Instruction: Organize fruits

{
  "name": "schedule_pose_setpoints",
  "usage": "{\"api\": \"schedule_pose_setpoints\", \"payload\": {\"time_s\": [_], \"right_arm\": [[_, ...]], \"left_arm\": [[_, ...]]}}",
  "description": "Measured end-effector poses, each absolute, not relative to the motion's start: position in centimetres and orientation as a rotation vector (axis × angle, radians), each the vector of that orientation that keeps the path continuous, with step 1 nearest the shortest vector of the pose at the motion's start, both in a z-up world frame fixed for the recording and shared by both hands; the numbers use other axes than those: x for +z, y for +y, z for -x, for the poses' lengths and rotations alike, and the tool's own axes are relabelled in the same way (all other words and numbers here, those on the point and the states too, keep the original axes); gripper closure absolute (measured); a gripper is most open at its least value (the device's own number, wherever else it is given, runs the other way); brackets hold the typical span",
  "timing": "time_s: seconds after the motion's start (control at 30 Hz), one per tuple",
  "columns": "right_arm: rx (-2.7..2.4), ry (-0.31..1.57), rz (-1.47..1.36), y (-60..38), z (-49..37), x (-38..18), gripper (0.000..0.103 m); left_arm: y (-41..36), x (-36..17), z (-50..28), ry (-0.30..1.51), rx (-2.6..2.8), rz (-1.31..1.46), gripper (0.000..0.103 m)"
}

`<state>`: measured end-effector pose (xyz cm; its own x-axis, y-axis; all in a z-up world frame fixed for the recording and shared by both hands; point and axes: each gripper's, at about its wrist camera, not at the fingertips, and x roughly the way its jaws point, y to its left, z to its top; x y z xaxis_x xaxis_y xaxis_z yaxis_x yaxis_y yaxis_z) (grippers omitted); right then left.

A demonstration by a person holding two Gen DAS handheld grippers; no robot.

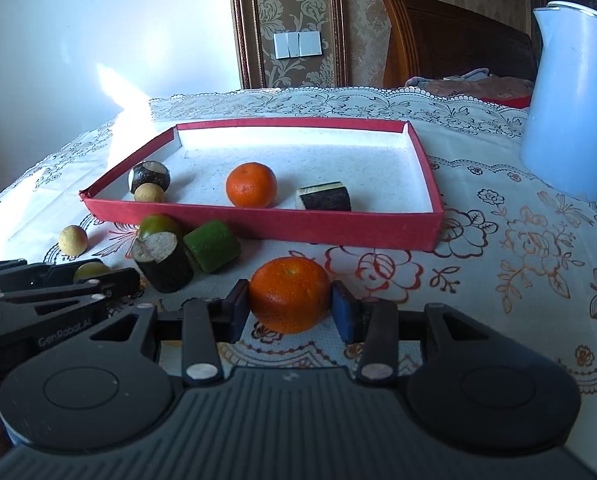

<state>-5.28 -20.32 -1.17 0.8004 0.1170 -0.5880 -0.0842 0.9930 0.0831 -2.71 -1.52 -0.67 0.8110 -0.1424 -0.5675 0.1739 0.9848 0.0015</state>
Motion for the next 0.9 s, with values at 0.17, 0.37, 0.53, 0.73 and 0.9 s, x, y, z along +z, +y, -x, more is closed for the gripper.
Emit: {"api": "schedule_pose_setpoints", "payload": {"time_s": [0.17, 0.37, 0.53, 0.73, 0.9], "right_arm": [[0.081, 0.622, -0.044, -18.8, 6.3, -1.1, 0.062], [0.053, 0.621, -0.056, -18.6, 6.3, -1.3, 0.062], [0.040, 0.622, -0.062, -18.5, 6.2, -1.3, 0.062], [0.034, 0.612, -0.072, -18.2, 6.2, -1.2, 0.062], [0.041, 0.606, -0.078, -17.9, 6.3, -1.2, 0.062]], "left_arm": [[-1.7, -0.6, 2.8, 0.604, -0.151, -0.038, 0.072], [-1.5, -0.5, 3.0, 0.583, -0.124, -0.026, 0.072], [-1.5, -0.4, 3.1, 0.575, -0.116, -0.026, 0.072], [-1.5, -0.3, 3.2, 0.569, -0.108, -0.022, 0.072], [-1.5, -0.3, 3.3, 0.567, -0.103, -0.025, 0.072]]}}
